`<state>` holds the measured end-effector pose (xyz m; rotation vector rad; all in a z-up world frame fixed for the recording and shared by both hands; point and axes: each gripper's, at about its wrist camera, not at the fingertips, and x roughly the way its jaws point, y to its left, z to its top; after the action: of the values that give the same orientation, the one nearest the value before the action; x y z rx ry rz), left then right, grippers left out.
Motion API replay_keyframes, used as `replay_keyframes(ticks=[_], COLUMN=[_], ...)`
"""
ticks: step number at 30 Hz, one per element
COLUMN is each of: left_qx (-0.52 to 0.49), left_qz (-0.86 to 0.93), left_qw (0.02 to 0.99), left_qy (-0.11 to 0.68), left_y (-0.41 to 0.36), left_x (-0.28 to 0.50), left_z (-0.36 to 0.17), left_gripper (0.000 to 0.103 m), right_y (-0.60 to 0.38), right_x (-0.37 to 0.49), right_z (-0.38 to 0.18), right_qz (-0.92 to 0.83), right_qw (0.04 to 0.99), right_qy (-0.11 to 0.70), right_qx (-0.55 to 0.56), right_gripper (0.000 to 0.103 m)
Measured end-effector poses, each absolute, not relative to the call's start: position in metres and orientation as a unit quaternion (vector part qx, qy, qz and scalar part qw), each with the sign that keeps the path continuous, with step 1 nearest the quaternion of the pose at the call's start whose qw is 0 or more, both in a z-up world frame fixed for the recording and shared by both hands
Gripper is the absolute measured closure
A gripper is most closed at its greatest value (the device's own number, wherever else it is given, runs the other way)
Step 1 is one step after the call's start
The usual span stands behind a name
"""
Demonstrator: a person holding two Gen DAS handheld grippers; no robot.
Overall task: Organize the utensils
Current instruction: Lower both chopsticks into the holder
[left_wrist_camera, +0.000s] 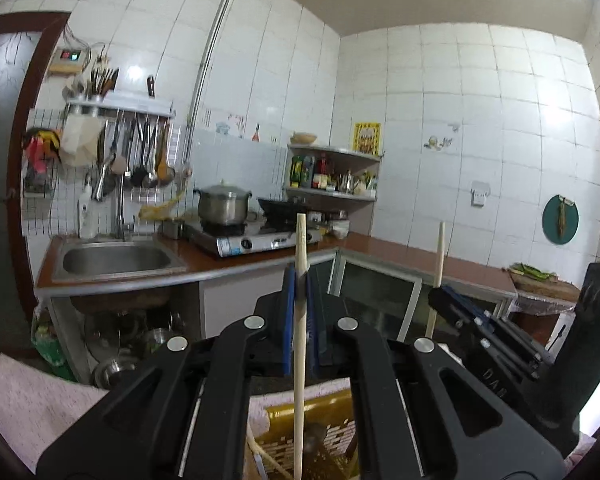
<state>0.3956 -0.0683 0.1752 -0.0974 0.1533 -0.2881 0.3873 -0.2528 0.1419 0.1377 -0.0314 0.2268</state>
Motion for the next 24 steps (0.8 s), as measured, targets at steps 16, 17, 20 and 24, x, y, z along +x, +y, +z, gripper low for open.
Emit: replay_keyframes(ticks=[16,17,20,24], left_qx=[-0.041,-0.038,-0.044,-0.054], left_qz=[-0.137,-0.134,-0.130,-0.122], left_qw=[0.982,0.982,0.980,0.977], left_qy=[0.125,0.130,0.144,0.164], left_y=[-0.068,-0.066,-0.061,-0.052], left_x=[0.401,0.399,0.395,0.389], left_z=[0.092,0.088,0.080,0.074], left_gripper=[0.098,0.098,0.098,0.090], right_y=[-0.250,-0.250,-0.251,-0.253], right_x=[0.395,0.394,0.388,0.385], right_z=[0.077,0.074,0.065,0.057], right_qz=[0.108,0.108,0.105,0.116], right_qw=[0.993,0.993,0.993,0.988], right_qy=[0.020,0.024,0.041,0.083], right_qx=[0.052,0.051,0.046,0.052], right_gripper=[0.097,0.097,0.097,0.096])
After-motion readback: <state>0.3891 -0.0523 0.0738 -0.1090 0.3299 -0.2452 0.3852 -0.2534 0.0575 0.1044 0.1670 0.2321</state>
